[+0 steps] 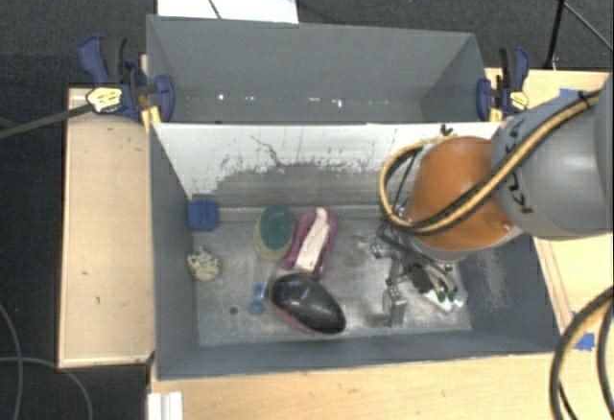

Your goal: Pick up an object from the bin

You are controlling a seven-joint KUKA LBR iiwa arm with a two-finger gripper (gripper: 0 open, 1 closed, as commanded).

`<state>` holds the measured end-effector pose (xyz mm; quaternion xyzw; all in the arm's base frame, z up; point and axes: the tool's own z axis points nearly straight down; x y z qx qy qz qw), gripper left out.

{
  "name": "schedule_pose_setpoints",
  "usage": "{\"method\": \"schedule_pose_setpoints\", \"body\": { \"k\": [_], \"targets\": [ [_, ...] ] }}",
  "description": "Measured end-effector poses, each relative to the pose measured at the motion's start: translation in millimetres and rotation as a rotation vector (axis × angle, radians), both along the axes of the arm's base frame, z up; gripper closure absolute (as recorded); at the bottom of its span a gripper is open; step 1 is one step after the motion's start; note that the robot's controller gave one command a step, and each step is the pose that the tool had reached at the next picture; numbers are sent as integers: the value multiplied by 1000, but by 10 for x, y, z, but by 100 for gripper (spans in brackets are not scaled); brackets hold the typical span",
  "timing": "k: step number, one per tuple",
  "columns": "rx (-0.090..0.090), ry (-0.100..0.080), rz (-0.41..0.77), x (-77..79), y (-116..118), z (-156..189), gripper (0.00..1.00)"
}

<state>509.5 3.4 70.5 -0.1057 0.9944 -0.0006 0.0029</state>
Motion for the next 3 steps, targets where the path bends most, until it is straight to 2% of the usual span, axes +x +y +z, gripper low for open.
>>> {"method": "schedule_pose_setpoints", "body": {
  "k": [1,2,3],
  "targets": [
    [2,0,119,-300,487,169,0],
    [-4,-1,292,-152,-473,791,0],
    [-1,8,327,-181,-1145,128,0]
  ]
}}
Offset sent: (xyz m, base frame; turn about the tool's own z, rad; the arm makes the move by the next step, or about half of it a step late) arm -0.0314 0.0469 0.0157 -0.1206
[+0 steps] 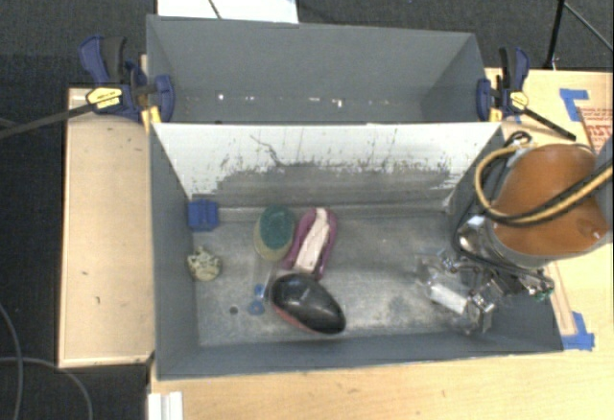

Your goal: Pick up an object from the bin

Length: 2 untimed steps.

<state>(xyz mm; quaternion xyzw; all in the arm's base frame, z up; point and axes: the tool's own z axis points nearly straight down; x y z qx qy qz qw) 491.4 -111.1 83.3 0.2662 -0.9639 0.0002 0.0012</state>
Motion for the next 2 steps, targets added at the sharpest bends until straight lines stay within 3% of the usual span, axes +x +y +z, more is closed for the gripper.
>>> {"method": "schedule_pose_setpoints", "body": {
  "k": [1,2],
  "targets": [
    [3,-4,3,12,42,30,100],
    [5,-5,3,19,61,34,0]
  ]
}}
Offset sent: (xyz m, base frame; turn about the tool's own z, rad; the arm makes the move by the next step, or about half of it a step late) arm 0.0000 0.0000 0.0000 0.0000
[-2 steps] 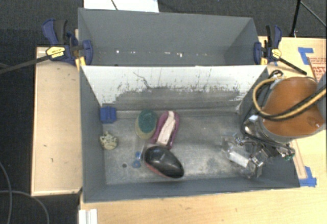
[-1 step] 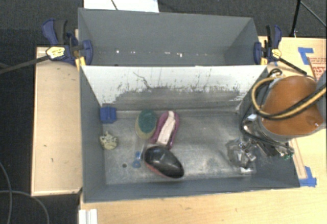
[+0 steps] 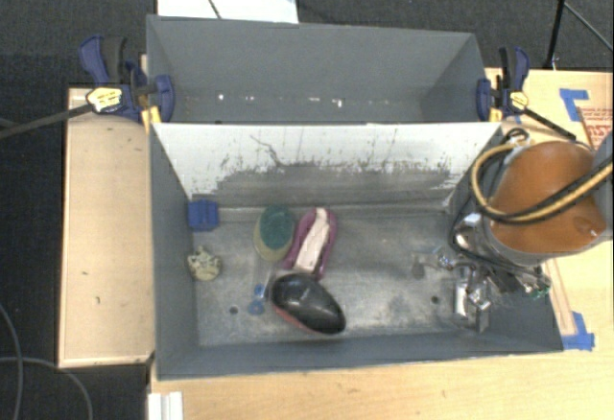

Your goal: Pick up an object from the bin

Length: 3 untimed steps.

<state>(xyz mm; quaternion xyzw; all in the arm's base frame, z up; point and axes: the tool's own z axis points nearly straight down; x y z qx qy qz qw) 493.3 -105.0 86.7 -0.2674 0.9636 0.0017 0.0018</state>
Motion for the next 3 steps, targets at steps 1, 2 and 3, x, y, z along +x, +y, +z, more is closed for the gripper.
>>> {"method": "schedule_pose_setpoints", "body": {
  "k": [1,2,3],
  "targets": [
    [12,14,-459,327,-356,-113,0],
    [0,-3,-372,47,-449,-143,0],
    [5,-20,-371,99,-425,-125,100]
  ]
}}
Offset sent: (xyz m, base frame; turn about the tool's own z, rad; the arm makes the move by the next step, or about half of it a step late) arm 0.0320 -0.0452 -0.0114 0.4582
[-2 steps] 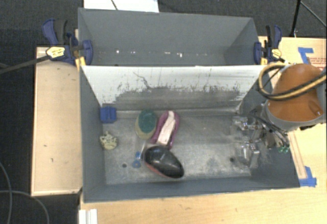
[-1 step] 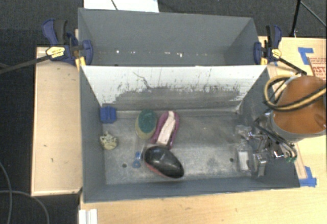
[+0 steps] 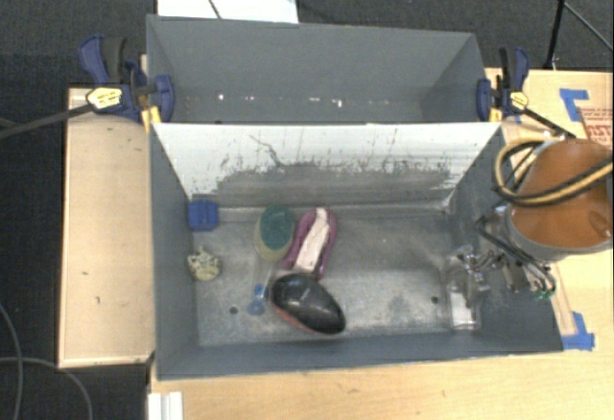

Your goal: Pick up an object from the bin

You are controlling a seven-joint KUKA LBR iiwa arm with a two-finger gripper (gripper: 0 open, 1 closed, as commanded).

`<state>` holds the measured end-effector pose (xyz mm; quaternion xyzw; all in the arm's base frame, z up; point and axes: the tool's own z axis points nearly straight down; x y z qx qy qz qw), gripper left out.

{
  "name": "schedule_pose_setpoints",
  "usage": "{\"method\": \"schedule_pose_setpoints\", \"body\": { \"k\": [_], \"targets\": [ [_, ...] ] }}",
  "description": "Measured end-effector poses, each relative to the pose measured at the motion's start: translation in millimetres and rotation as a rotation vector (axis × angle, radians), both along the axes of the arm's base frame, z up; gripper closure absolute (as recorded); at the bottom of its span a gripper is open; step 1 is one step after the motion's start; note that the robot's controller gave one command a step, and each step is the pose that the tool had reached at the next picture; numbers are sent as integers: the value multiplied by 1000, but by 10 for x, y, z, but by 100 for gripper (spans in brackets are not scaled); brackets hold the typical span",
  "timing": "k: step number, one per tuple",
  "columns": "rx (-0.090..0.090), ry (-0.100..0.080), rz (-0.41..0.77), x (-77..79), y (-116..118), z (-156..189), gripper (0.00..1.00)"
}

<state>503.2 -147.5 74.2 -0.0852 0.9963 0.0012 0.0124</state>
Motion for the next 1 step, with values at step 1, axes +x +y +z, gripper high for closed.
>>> {"method": "schedule_pose_setpoints", "body": {
  "k": [1],
  "targets": [
    [-8,13,45,33,32,1406,100]
  ]
}}
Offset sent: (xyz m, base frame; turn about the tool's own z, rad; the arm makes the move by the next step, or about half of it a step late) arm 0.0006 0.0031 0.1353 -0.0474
